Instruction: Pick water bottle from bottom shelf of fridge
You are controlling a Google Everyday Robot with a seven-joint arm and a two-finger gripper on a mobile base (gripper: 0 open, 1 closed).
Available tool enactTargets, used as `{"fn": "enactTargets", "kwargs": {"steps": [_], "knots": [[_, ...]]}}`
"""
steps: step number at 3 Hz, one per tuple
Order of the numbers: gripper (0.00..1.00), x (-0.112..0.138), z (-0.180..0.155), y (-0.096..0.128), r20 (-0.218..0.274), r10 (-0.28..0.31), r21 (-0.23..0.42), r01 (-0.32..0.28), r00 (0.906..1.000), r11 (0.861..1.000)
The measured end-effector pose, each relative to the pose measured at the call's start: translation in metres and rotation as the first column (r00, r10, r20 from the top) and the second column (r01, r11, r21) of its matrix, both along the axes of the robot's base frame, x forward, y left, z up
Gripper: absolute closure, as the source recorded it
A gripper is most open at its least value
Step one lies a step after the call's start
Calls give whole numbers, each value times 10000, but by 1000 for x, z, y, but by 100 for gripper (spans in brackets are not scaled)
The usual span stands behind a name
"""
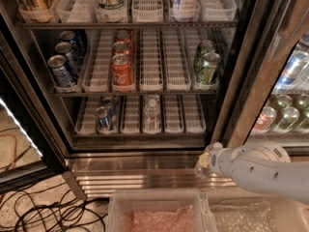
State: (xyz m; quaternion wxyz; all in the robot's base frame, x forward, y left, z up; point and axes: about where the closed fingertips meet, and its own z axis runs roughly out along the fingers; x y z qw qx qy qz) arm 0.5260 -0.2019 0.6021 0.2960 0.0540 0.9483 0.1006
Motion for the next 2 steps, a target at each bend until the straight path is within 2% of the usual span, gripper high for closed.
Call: {"fn": "enactTargets", "kwargs": {"steps": [1, 2], "knots": [[100, -9, -18, 28, -331, 246, 480, -230, 9991, 9986], [100, -34, -58, 65, -1268, 285, 1423, -102, 9915, 9898]]}}
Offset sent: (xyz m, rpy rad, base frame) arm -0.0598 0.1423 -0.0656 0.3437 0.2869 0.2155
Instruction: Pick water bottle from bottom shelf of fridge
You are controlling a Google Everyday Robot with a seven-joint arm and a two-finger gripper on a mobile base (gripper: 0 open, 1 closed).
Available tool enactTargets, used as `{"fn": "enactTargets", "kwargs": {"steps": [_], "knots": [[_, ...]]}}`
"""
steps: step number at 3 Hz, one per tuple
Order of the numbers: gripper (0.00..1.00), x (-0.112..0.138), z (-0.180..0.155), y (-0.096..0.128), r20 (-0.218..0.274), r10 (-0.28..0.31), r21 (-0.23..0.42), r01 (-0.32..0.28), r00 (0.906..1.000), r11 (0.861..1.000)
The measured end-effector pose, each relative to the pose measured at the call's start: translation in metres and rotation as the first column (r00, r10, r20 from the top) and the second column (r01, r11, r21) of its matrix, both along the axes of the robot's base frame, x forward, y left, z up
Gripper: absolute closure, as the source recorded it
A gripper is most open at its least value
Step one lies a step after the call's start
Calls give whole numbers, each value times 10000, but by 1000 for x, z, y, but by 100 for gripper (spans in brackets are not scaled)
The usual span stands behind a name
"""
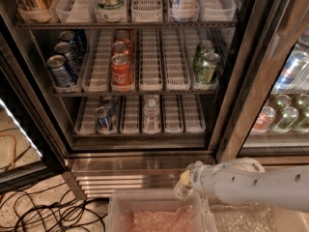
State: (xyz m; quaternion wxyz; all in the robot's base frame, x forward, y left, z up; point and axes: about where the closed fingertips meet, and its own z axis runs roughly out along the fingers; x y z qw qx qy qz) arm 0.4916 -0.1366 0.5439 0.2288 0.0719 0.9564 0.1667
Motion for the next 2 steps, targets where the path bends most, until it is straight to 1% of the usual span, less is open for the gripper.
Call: {"fn": "enactTargets", "kwargs": {"steps": [1, 2], "knots": [[100, -29, -28, 28, -1101, 185, 676, -111, 9938, 9976], [100, -40, -27, 49, -1236, 681, 970, -563, 9900, 9937]]}}
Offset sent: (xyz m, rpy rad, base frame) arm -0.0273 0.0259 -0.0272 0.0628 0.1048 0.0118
